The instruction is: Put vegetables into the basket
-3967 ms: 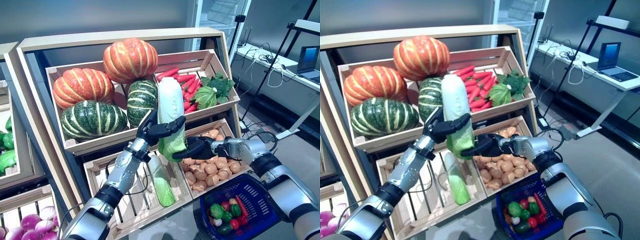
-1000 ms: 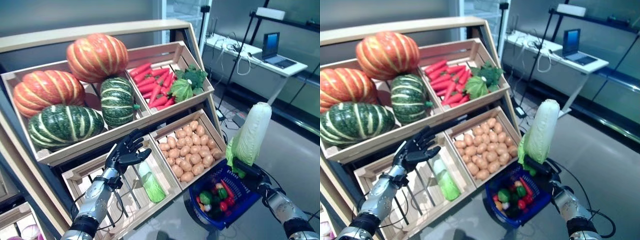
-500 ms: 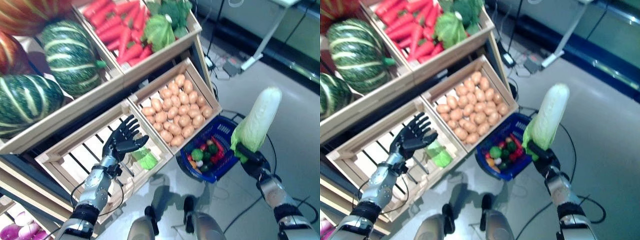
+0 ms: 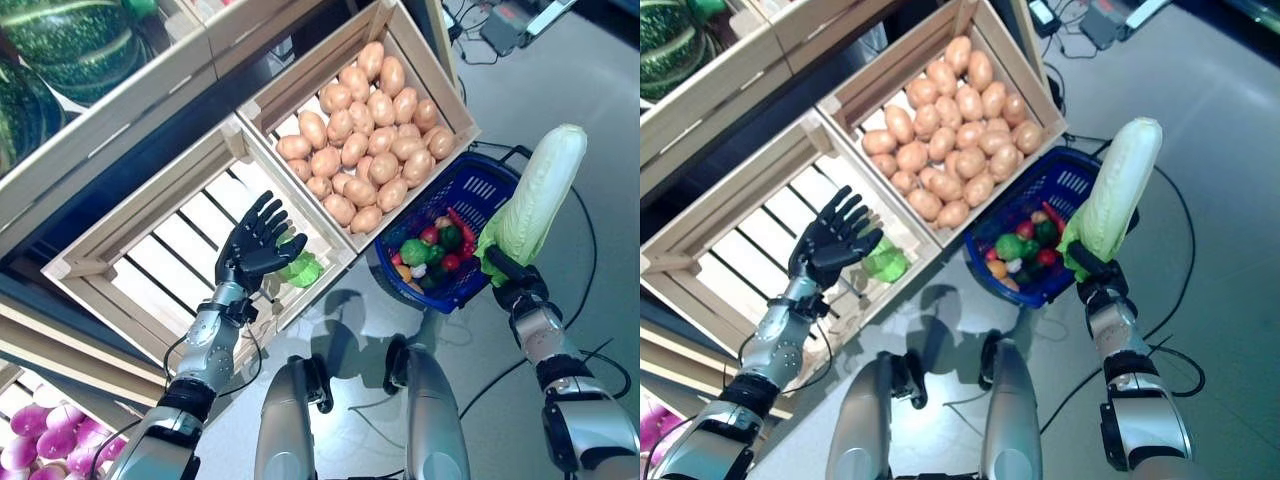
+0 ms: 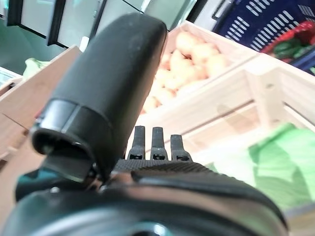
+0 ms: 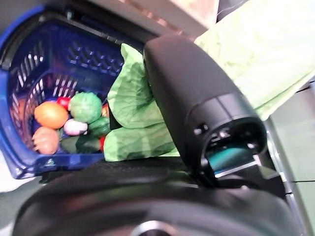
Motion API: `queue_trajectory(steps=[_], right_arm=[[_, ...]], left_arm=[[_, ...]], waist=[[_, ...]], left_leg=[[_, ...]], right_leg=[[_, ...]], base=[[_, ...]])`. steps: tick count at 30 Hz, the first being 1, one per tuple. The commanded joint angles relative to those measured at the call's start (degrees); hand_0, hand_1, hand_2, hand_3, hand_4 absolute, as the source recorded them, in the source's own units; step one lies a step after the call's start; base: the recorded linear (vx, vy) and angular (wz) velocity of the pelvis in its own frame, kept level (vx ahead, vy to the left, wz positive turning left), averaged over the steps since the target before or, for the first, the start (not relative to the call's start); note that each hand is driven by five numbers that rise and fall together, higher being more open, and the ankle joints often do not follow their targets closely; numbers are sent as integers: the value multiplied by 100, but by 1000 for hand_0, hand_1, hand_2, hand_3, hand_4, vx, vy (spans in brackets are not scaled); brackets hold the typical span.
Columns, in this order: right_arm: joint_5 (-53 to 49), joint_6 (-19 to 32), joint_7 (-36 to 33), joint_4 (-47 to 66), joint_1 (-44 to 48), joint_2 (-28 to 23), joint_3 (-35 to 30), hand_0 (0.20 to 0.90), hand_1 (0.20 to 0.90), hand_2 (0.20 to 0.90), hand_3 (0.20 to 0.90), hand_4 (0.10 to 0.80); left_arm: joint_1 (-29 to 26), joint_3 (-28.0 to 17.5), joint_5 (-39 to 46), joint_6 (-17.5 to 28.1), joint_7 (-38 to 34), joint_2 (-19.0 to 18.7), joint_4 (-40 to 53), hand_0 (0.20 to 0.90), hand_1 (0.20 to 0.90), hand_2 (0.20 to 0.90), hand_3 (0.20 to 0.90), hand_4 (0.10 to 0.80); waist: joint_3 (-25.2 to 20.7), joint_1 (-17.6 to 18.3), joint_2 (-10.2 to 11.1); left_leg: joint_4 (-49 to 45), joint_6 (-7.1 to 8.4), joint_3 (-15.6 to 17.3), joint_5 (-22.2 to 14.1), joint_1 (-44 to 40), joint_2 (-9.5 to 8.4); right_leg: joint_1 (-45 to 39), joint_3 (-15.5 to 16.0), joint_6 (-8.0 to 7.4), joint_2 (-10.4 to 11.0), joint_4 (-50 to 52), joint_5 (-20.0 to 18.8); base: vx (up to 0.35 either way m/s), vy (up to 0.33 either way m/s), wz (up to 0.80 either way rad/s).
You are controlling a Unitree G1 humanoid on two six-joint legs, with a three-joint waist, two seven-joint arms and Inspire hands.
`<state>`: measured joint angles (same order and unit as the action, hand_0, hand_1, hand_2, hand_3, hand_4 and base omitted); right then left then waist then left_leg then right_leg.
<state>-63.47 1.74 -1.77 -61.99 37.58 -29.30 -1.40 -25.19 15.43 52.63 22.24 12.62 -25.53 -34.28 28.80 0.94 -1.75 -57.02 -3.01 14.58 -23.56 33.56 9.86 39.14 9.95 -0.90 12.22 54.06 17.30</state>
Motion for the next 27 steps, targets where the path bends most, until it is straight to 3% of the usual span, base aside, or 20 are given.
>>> queue_trajectory(steps=[1,6,7,8,11,19,24,27], right_arm=[[-360,166,61,-309,741,-643,-63,300,300,300,300,400],[-464,-188,271,-766,1020,-852,-15,300,300,300,300,400],[-460,-276,319,-873,1131,-907,15,853,853,853,853,769],[-483,-352,354,-929,1210,-946,30,900,900,900,900,800],[-659,-586,503,-1080,1390,-1061,78,900,900,900,900,800],[-800,-1159,1174,-1299,1402,-1277,113,900,900,900,900,800],[-742,-1440,1645,-1410,1250,-1444,143,900,900,900,900,800],[-697,-1625,2030,-1446,1210,-1574,250,900,900,900,900,800]], left_arm=[[-723,10,-29,1157,-82,-76,482,900,900,900,900,800],[-1051,-91,-228,1399,-469,-351,794,900,900,900,900,800],[-1157,-126,-251,1397,-573,-425,901,900,900,900,900,800],[-1215,-159,-280,1358,-644,-453,980,900,900,900,900,800],[-1333,-208,-405,1318,-809,-520,1069,900,900,900,900,800],[-1450,-357,-935,1369,-1553,-878,956,900,900,900,900,800],[-1581,-423,-2506,1465,-2797,-1312,540,900,900,900,900,800],[-1763,-247,-3657,1319,-3674,-1754,226,900,900,900,900,800]], waist=[[-228,-96,-70],[-135,-133,-170],[-129,-144,-214],[-103,-148,-240],[-112,-162,-301],[-120,-199,-270],[-197,-211,-190],[-218,-204,-171]], left_leg=[[-456,-119,-294,-681,156,-154],[-664,-99,-373,-732,407,-262],[-809,-98,-398,-779,562,-282],[-977,-130,-400,-806,712,-279],[-867,-88,-426,-782,691,-367],[-1018,-89,-448,-808,838,-348],[-867,-32,-455,-788,741,-300],[-918,-12,-457,-800,777,-257]], right_leg=[[-229,62,151,171,206,306],[63,19,183,215,474,383],[242,-22,202,224,641,436],[404,-44,250,247,823,477],[413,-80,230,227,766,482],[580,-52,260,257,952,542],[498,-15,207,247,839,551],[532,-17,202,251,876,572]], base=[[-42,-42,10],[-36,-49,10],[-67,-27,11],[-71,-30,9],[-12,-15,3],[4,-15,4],[42,-4,4],[45,7,1]])
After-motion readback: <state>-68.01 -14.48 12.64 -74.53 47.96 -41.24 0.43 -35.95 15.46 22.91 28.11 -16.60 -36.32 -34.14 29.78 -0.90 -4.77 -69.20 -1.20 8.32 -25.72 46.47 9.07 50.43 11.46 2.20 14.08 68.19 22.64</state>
